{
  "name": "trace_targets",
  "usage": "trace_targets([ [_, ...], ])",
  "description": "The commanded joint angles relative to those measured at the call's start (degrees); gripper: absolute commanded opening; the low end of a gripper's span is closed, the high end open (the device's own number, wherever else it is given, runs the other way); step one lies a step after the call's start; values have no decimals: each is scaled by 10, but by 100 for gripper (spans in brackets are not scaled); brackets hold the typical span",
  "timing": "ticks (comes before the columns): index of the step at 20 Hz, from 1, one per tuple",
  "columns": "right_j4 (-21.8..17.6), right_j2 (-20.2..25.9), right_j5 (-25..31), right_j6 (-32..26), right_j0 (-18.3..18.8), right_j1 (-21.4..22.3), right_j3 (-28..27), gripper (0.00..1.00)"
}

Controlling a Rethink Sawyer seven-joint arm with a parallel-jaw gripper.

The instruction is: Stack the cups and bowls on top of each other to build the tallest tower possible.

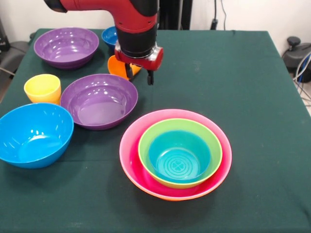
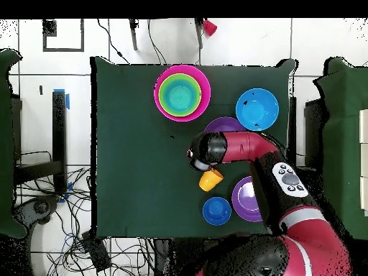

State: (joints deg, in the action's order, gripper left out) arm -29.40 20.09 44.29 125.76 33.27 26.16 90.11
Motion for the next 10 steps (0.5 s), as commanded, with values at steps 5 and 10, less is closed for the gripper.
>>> trace_targets([
  [5, -35, 33, 79, -152, -2, -10, -15, 100],
  [10, -60, 26, 63, -167, 8, -27, -22, 100],
])
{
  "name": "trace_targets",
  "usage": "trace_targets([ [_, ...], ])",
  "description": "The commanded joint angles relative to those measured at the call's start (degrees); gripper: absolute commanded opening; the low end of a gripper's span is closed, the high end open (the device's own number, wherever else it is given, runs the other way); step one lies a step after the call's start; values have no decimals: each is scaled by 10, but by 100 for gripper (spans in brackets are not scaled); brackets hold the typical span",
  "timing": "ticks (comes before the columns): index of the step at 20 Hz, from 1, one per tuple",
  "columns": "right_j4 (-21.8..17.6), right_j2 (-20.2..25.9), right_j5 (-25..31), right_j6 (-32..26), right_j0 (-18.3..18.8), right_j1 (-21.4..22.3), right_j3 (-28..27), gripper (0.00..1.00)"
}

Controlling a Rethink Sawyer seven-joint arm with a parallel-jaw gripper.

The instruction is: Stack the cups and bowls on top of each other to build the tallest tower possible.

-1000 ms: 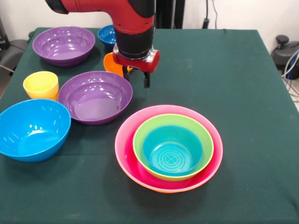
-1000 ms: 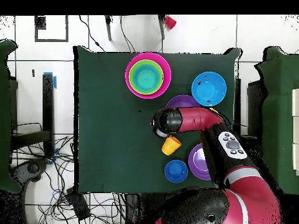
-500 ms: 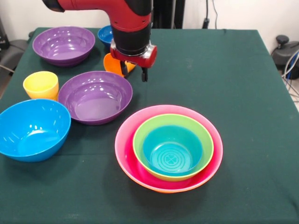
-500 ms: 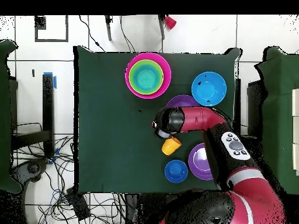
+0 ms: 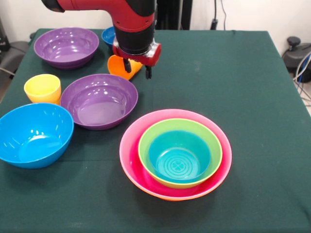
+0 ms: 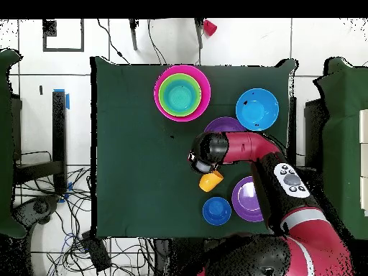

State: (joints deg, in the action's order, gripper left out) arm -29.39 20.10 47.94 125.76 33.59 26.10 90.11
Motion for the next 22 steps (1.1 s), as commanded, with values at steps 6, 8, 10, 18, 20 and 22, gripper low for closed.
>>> trace_targets([
  [6, -91, 13, -9, -149, 0, -53, -40, 100],
  [8, -98, 14, -18, -140, -3, -60, -45, 100],
  [10, -106, 13, -20, -135, -5, -62, -49, 100],
  [18, -141, 12, -7, -147, 0, -81, -82, 100],
  [20, -142, 18, -5, -156, 7, -83, -85, 100],
  [22, -141, 20, -3, -156, 11, -80, -81, 100],
])
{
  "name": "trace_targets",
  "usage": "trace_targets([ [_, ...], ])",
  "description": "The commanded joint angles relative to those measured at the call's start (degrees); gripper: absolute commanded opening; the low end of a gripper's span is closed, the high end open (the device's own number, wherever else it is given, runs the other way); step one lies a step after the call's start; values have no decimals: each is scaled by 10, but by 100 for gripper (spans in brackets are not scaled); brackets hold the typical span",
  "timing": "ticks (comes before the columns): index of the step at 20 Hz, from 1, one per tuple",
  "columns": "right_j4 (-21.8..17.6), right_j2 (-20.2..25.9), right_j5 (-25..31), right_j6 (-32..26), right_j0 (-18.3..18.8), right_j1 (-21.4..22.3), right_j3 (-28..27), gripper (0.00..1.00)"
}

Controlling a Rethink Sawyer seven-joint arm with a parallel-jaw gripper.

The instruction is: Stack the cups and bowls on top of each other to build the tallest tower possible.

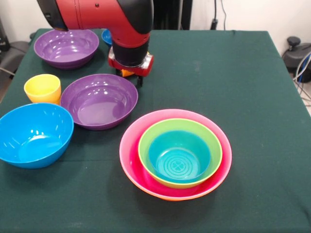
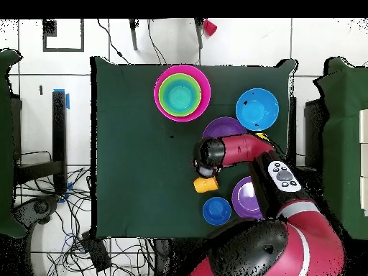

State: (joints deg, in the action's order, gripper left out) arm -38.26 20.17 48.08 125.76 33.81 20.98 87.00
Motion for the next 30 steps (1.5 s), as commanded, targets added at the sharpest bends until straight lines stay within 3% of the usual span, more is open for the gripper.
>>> trace_targets([
  [1, -53, 19, -4, -155, 8, -27, -48, 100],
  [7, -41, 27, 21, -163, 5, -27, -64, 100],
  [19, -37, 25, 41, -164, -2, 9, -41, 100],
  [23, -30, 33, 36, -168, -1, 60, 5, 100],
  [30, 0, 50, 94, -180, -18, 119, 6, 100],
])
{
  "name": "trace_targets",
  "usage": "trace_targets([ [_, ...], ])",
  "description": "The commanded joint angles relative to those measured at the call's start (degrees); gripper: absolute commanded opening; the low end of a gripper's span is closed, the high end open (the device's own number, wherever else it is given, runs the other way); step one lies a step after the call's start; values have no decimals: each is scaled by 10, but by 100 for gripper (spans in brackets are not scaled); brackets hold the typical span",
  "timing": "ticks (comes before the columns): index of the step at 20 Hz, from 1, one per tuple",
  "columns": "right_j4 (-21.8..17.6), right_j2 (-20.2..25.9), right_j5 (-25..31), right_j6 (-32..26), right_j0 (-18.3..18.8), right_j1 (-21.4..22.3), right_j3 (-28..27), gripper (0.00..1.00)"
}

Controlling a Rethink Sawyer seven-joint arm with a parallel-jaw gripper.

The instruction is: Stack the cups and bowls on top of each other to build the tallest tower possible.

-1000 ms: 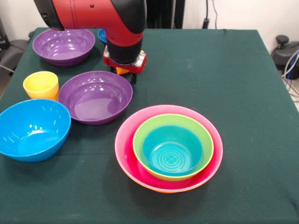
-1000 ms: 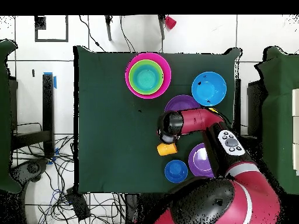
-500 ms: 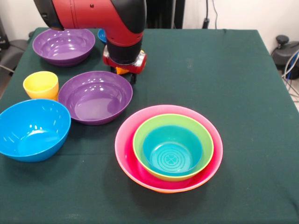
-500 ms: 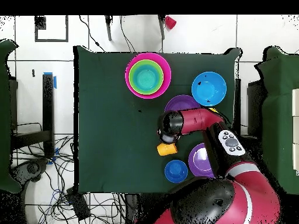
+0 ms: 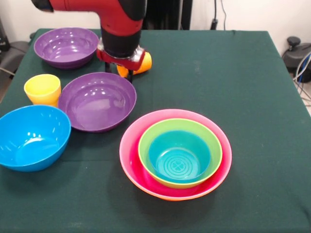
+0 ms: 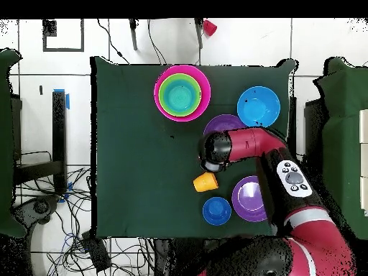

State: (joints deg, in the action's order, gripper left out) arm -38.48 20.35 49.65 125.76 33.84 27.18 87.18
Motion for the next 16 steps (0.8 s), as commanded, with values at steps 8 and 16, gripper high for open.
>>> trace_targets([
  [8, 26, 74, 113, -162, -27, 78, 7, 100],
  [16, 36, 77, 91, -115, -55, 58, -24, 100],
])
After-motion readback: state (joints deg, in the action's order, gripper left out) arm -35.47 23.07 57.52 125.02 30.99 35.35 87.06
